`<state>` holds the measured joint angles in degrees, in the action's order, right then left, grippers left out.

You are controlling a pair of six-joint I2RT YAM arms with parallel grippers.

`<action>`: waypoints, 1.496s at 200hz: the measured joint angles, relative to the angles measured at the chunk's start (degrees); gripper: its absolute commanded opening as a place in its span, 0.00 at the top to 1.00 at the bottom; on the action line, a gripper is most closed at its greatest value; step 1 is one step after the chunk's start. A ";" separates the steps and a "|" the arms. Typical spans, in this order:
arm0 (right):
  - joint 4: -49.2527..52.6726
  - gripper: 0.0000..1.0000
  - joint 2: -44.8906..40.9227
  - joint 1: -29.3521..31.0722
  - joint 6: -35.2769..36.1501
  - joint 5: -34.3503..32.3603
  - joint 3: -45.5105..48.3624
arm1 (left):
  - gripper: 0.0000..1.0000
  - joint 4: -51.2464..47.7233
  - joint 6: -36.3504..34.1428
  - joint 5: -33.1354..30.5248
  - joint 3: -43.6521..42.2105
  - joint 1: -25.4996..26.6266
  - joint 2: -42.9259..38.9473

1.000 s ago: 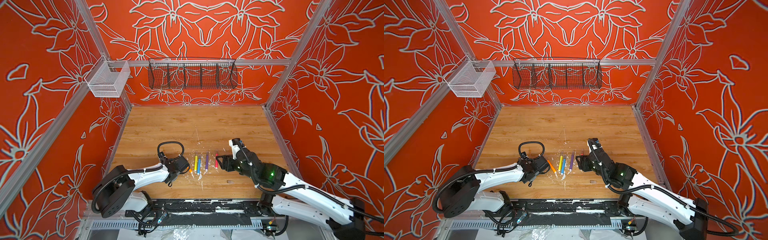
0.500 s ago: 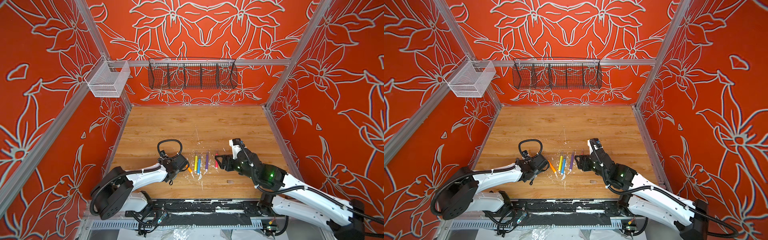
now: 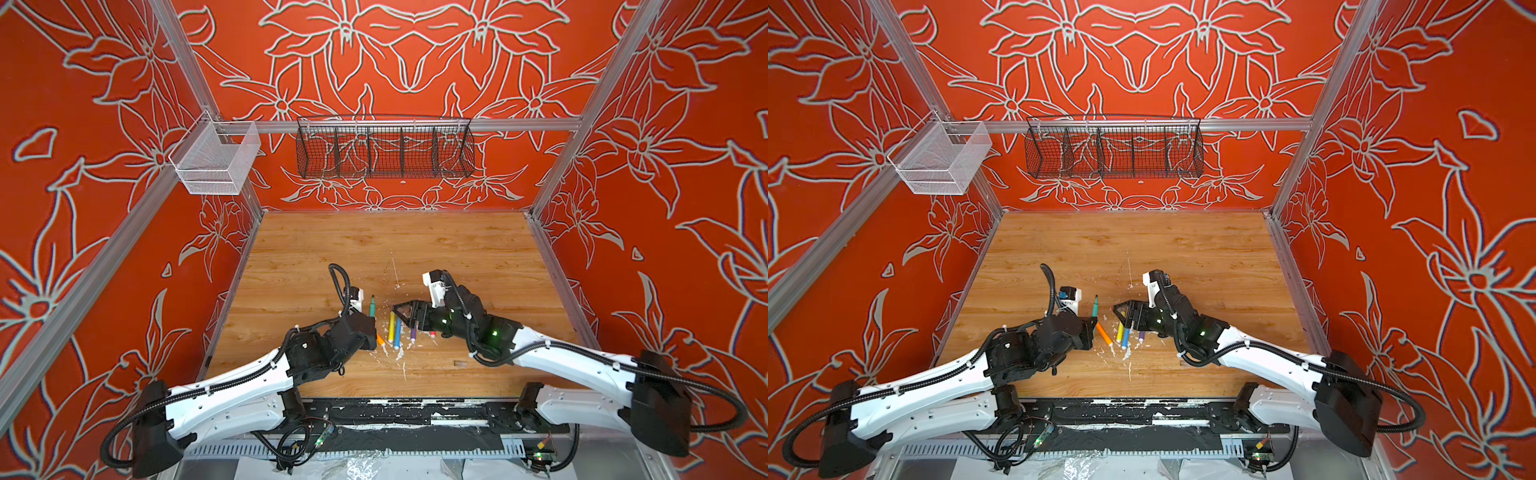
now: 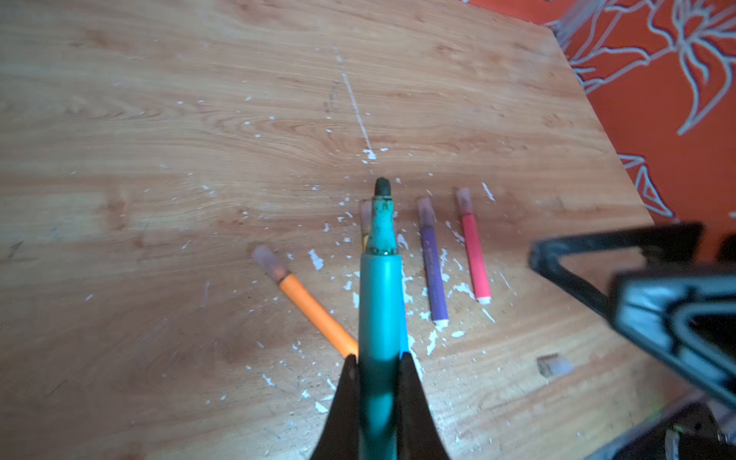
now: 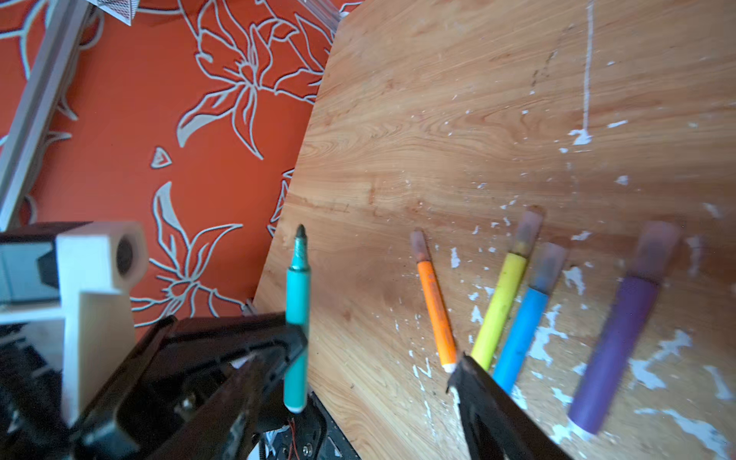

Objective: Insert the pens into the pen caps
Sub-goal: 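Lift the green marker upright with the left gripper while the right approaches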

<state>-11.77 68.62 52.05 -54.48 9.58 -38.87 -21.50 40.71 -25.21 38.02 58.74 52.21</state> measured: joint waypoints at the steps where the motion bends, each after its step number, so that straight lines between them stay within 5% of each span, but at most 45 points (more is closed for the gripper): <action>1: -0.15 0.23 0.09 0.00 -0.04 0.09 -0.02 | 1.00 0.15 -0.17 0.02 0.00 0.11 0.04; 57: -7.43 0.35 4.11 0.07 -3.65 4.04 -0.70 | 1.00 8.52 -7.08 1.79 -0.66 3.13 1.70; 110: -8.63 0.83 6.05 0.46 -5.57 4.57 -1.16 | 1.00 11.52 -9.05 3.08 -0.61 3.19 3.76; 153: -8.44 0.98 6.05 0.33 -6.29 3.96 -1.16 | 0.76 12.74 -9.86 3.37 -0.63 3.19 3.76; 215: -9.01 0.99 4.37 1.36 -6.47 3.93 -1.16 | 0.76 16.57 -10.75 4.96 -1.77 3.19 7.04; 237: -8.90 0.98 4.02 1.68 -6.43 3.69 -1.14 | 0.96 17.00 -10.78 4.85 -2.01 3.17 8.09; 271: -6.25 0.60 1.49 1.70 -6.69 2.38 -0.70 | 1.00 18.73 -10.51 4.31 -2.12 3.30 8.59; 299: 4.72 0.54 -5.77 1.70 -5.31 -1.07 -0.92 | 1.00 18.99 -9.27 5.11 -2.23 1.09 9.49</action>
<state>-7.05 62.85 53.76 -59.79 8.51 -39.79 -2.50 31.44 -20.10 35.79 59.83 61.69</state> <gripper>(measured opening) 0.451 0.152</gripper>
